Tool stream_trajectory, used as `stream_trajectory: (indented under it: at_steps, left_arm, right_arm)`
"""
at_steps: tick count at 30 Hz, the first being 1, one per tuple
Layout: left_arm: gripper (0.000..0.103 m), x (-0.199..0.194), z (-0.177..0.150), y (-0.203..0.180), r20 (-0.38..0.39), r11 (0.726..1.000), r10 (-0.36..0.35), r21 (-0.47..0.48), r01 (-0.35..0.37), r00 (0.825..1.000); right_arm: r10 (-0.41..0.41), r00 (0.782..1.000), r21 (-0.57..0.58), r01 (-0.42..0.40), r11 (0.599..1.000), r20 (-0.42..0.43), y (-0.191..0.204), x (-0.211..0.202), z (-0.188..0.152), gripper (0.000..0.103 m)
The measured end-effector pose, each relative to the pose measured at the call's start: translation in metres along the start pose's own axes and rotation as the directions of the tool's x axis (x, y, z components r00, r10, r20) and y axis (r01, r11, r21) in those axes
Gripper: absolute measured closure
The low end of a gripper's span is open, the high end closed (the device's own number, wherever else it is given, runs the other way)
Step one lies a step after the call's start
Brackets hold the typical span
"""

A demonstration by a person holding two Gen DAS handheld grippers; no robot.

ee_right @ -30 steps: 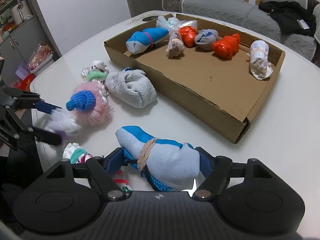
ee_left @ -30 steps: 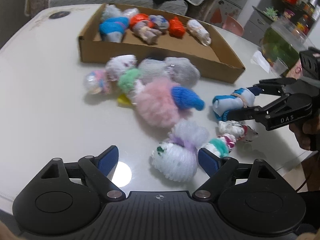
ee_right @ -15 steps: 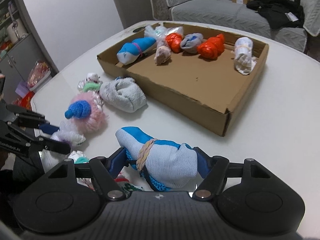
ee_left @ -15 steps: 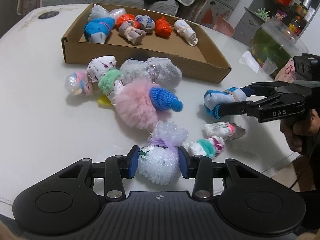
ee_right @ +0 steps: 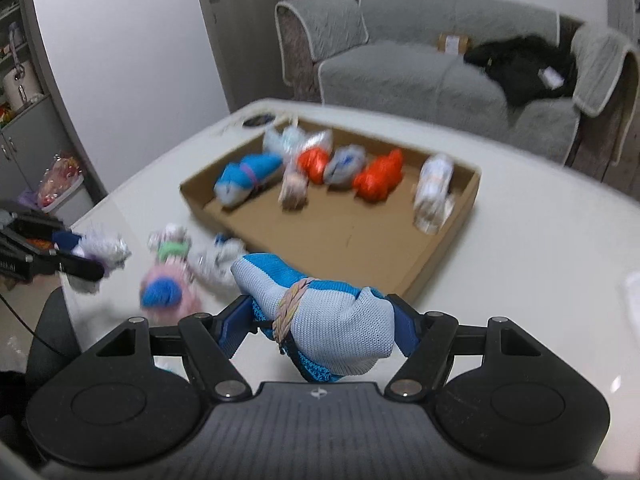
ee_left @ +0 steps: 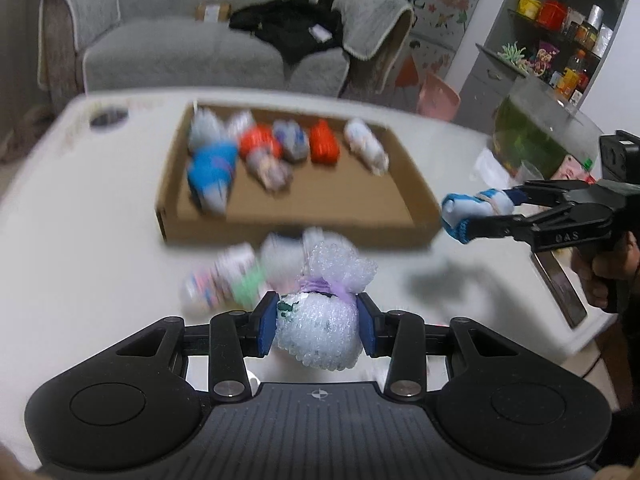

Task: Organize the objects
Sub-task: 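Carry both bundles into the tray's open space and open both grippers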

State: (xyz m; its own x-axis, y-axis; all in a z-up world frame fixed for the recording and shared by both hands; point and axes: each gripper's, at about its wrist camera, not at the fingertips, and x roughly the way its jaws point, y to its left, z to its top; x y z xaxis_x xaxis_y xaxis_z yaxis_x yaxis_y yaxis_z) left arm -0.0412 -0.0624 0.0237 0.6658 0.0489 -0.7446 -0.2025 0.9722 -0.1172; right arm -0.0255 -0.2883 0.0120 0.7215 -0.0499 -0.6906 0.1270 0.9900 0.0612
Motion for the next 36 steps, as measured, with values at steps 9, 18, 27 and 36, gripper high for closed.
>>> stream_trajectory:
  at_steps: [9,18,27,36]
  left_arm:
    - [0.055,0.014,0.052,-0.009,0.045,0.999,-0.018,0.043,0.016,0.999]
    - [0.055,0.069,0.091,-0.026,0.009,0.997,-0.032,0.075,0.031,0.999]
    - [0.055,0.112,0.106,-0.038,-0.034,0.991,-0.033,0.125,0.037,0.999]
    - [0.055,0.171,0.114,-0.019,-0.123,0.990,-0.011,0.137,0.027,0.992]
  right_arm:
    - [-0.023,0.998,-0.026,0.024,0.999,0.050,-0.006,0.003,0.036,0.035]
    - [-0.046,0.998,-0.029,0.048,0.998,0.049,-0.013,0.013,0.052,0.035]
    - [-0.071,0.997,-0.023,0.072,0.997,0.028,-0.023,0.022,0.057,0.035]
    - [-0.080,0.997,-0.024,0.080,0.996,-0.004,-0.027,0.041,0.064,0.035]
